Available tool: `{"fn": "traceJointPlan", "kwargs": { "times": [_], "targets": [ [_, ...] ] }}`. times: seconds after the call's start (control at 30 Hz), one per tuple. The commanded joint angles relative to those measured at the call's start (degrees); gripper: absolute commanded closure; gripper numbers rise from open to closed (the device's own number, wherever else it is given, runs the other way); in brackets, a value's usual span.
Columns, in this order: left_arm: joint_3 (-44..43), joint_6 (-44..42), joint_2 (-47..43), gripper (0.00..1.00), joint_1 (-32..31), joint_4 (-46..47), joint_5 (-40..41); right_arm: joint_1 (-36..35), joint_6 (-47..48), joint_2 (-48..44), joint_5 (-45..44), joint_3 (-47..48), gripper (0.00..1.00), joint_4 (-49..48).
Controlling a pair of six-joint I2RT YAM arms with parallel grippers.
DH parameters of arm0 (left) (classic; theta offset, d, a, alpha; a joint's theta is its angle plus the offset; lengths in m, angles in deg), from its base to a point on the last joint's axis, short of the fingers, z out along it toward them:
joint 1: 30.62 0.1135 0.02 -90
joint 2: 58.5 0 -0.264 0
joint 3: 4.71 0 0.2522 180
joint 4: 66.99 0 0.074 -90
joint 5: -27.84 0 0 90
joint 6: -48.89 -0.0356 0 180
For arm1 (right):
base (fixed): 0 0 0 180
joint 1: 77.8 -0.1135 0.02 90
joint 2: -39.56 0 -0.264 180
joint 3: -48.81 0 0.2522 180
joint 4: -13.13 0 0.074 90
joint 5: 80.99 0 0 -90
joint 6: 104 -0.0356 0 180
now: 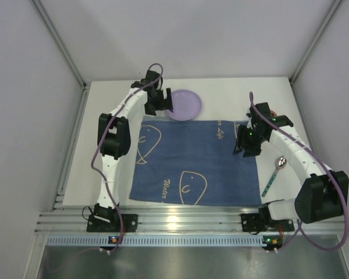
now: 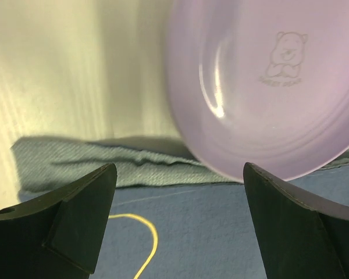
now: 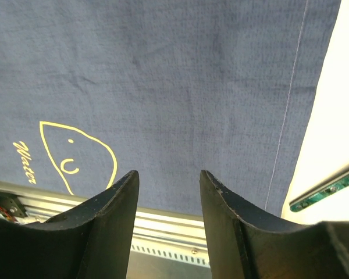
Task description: Set the dinner table for one person
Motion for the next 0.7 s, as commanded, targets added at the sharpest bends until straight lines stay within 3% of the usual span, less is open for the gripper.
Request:
{"fn": "traceJointPlan", "kwargs": {
  "times": [0.0,0.1,0.2,0.47,0.5,0.57,0.67],
  "targets": [
    [-4.0,0.1,0.7,0.05,0.0,4.6,-4.0,0.6,-1.5,-1.6,-0.6,-1.4,0.53,0.5],
    [-4.3,1.4,2.6,0.10,0.3,6.0,-4.4,0.6,-2.1,-1.4,-1.0,-1.9,0.53,0.4],
    [-5.6,2.4,5.2,0.23,0.3,6.4,-5.7,0.5,-2.1,-0.7,-1.3,-1.8,0.53,0.3],
    [-9.3,5.7,10.3,0.65,0.5,8.0,-7.2,0.6,-1.6,2.4,-1.6,-0.4,0.54,-0.7],
    [-10.0,6.0,10.6,0.81,0.6,8.1,-7.2,0.6,-1.7,2.7,-1.4,-0.4,0.54,-0.8],
    [-10.2,7.0,10.8,0.98,1.0,9.1,-7.7,0.6,-1.5,3.2,-0.6,-0.6,0.55,-1.1],
    [-9.9,8.4,10.2,1.00,1.6,11.7,-10.0,0.5,-0.4,3.8,-0.4,-0.6,0.55,-0.9]
  ]
}}
